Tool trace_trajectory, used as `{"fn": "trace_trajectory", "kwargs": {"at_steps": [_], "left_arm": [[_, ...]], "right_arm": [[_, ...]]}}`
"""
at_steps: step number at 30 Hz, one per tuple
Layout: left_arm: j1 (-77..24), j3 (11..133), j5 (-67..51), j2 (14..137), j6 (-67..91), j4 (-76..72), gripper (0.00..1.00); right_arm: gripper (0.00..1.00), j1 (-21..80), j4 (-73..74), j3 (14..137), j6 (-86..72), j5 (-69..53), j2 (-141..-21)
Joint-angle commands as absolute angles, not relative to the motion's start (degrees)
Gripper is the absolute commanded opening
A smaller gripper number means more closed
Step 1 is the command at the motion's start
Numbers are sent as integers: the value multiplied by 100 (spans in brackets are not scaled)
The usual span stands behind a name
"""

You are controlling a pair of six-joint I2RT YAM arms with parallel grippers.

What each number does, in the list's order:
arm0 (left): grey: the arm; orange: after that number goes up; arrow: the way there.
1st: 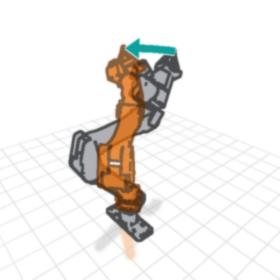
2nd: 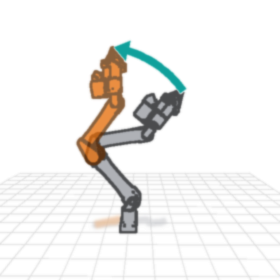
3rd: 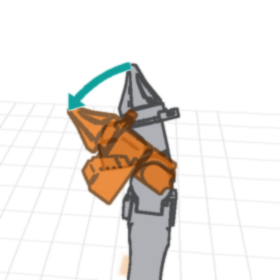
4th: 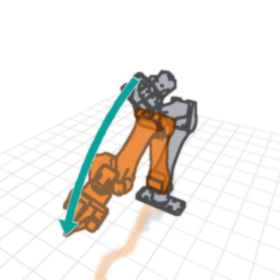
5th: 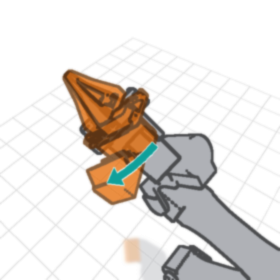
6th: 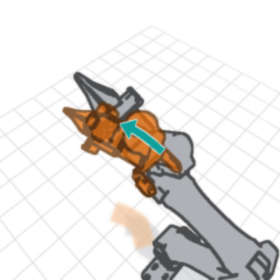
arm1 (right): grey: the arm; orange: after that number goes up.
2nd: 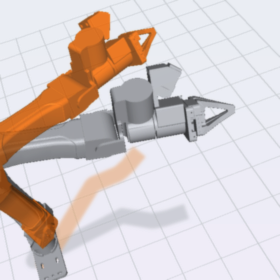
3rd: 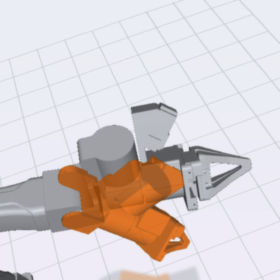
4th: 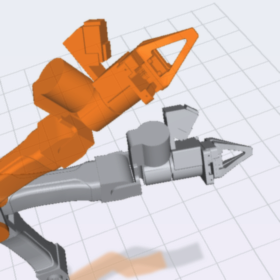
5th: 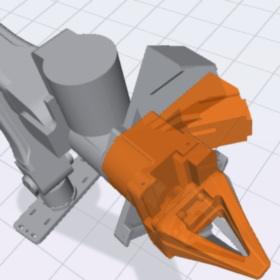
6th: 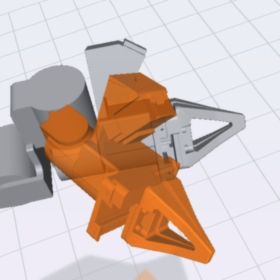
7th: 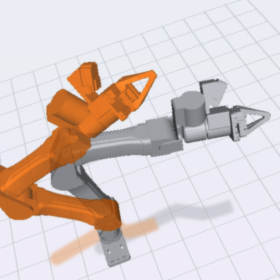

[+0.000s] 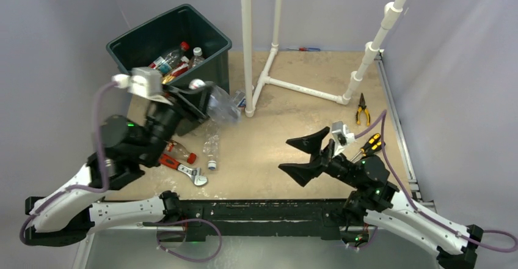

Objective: Put the plastic bottles in the bin
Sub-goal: Pick up the plastic bottle at the center of the board, then place the plastic bottle in the trash bin.

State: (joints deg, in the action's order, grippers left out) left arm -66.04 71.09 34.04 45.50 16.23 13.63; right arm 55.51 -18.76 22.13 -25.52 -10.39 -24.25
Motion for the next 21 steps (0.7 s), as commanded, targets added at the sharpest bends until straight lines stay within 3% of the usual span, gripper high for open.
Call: {"fn": "trace_trajectory", "kwargs": {"at_steps": [1,6,11,12,13,16,21], "left_arm": [[-6601,7997,5450,4474,-416,519,0],[-6601,7984,5719,4868,-2649,-2048,0],[-6475,8801,6297,6429,-5230,-3700,0],[-6214,9041,6263,6689,-5123,-3522,0],[-5732,9352,6076,6901,-4514,-2405,0],[-3747,10455,4783,7544,-1739,37,0],[-2568,10068,4724,7957,-1325,-666,0]], "right_arm": [[99,5556,-1549,2037,-2630,-597,-2005],[99,5557,-1605,1795,-2696,-457,-1769],[99,5559,-1793,1602,-2827,-569,-1969],[99,5555,-1883,1555,-2863,-626,-2029],[99,5560,-1987,1492,-2896,-688,-2080],[99,5560,-2281,1369,-2988,-829,-2210],[98,5557,-2236,1371,-3178,-1073,-2201]]}}
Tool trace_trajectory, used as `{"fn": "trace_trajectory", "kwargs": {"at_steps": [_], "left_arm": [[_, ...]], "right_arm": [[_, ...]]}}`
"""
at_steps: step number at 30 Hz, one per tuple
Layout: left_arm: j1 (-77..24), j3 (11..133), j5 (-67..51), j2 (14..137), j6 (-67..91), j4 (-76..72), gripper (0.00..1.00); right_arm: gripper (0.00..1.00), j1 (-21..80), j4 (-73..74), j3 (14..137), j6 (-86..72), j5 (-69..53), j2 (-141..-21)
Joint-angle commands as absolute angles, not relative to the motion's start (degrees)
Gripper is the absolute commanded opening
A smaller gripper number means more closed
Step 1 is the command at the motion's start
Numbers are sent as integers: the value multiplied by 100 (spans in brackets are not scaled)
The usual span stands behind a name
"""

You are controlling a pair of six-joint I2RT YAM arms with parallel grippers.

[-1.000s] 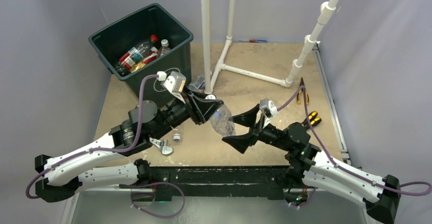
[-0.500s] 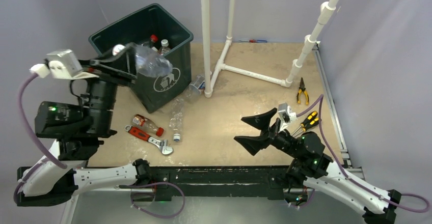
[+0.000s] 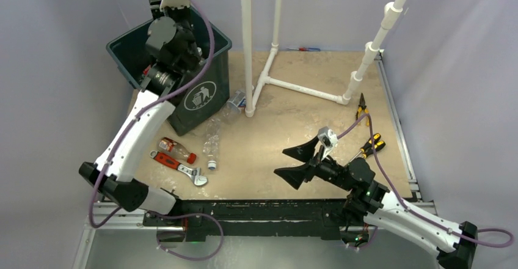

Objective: Put the plastic bottles in the bin
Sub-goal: Place the plastic bottle in the trash bin.

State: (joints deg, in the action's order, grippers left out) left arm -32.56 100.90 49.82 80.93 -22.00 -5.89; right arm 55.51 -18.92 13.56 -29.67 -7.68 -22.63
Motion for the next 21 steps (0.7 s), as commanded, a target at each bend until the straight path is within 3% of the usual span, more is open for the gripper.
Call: {"fn": "trace_trajectory", "kwargs": {"at_steps": [1,5,13,21], "left_arm": [[-2300,10059,4719,8044,-1131,-674,0],[-1582,10079,4661,8383,-522,-369,0],[-929,8970,4743,8623,-158,-939,0],[-510,8058,4001,8821,904,-1006,0]], "right_arm": [[98,5559,-2143,1371,-3181,-1076,-2138],[98,5563,-1946,1207,-3267,-1029,-1883],[98,5559,-2315,1121,-3314,-1243,-2181],[98,5555,-2198,1048,-3344,-1277,-2086]]}}
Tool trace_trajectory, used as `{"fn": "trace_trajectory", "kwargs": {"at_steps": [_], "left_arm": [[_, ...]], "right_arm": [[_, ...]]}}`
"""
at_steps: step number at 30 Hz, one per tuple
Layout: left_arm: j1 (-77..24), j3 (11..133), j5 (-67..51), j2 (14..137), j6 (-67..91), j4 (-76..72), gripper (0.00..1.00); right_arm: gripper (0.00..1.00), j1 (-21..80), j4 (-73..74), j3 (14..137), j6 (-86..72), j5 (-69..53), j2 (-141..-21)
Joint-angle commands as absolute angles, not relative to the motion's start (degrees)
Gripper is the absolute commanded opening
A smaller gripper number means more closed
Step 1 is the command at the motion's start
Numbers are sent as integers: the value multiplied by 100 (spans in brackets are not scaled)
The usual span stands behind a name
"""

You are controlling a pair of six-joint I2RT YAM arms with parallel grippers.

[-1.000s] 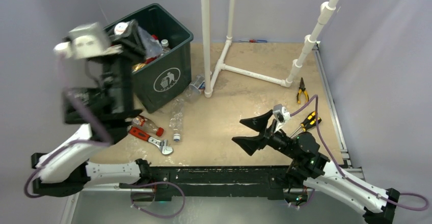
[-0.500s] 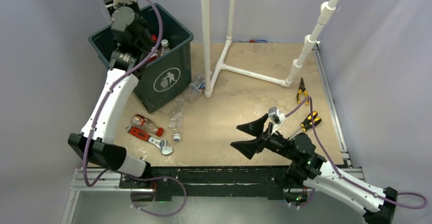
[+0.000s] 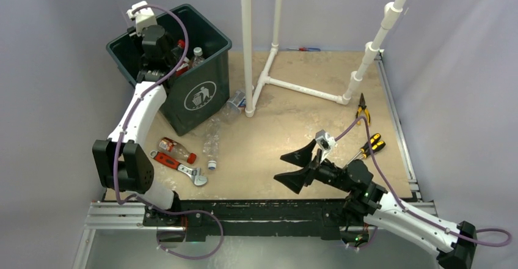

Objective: Put the plastic bottles in the bin
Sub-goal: Place the plastic bottle in the trash bin.

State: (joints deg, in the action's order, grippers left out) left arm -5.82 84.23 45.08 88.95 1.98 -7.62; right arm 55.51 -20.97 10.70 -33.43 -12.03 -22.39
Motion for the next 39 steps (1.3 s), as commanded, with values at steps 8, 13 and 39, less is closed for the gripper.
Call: {"fn": "trace_trajectory", "kwargs": {"at_steps": [8,13,39], "left_arm": [[-510,8016,3463,9150,1441,-376,0],[-510,8030,3113,8990,1722,-142,29],[-519,8091,520,8885,2007,682,0]], "right_arm": [[98,5563,-2081,1004,-3325,-1201,-1960],[98,5558,-2026,1040,-3276,-1163,-1982],[97,5562,-1936,1186,-3289,-1066,-2056]]}}
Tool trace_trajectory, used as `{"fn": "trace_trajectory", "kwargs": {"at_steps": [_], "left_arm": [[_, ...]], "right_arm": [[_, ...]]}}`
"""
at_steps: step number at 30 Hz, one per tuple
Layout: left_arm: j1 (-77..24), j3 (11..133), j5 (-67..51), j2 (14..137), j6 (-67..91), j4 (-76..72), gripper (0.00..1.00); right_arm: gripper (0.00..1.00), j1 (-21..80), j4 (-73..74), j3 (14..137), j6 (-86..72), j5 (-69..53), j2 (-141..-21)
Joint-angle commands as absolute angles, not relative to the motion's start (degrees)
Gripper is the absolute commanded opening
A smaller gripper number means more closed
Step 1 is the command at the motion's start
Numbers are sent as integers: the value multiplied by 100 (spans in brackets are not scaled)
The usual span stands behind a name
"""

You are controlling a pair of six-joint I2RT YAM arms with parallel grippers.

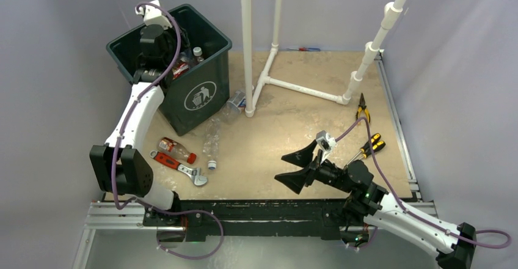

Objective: Put the plastic bottles in the bin
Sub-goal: Place the plastic bottle in the trash bin.

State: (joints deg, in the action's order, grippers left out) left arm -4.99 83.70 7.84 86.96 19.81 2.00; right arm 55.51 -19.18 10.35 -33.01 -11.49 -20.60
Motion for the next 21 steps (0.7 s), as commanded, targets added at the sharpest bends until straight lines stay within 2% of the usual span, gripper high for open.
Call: {"fn": "trace_trajectory", "kwargs": {"at_steps": [1,7,13,16,21], "left_arm": [[-523,8034,542,8893,1974,659,0],[-664,7946,1156,8947,1657,702,0],[-1538,7991,3088,8212,328,159,0],[-1621,8624,3253,8347,54,655,0],[-1661,8088,3676,8256,-246,366,0]], "right_arm": [[97,5558,-1927,1182,-3287,-1059,-2055],[97,5557,-1941,1145,-3286,-1020,-2075],[97,5559,-1890,1151,-3249,-969,-2099],[97,5562,-1947,1160,-3242,-971,-2162],[96,5562,-2066,1178,-3293,-1032,-2235]]}}
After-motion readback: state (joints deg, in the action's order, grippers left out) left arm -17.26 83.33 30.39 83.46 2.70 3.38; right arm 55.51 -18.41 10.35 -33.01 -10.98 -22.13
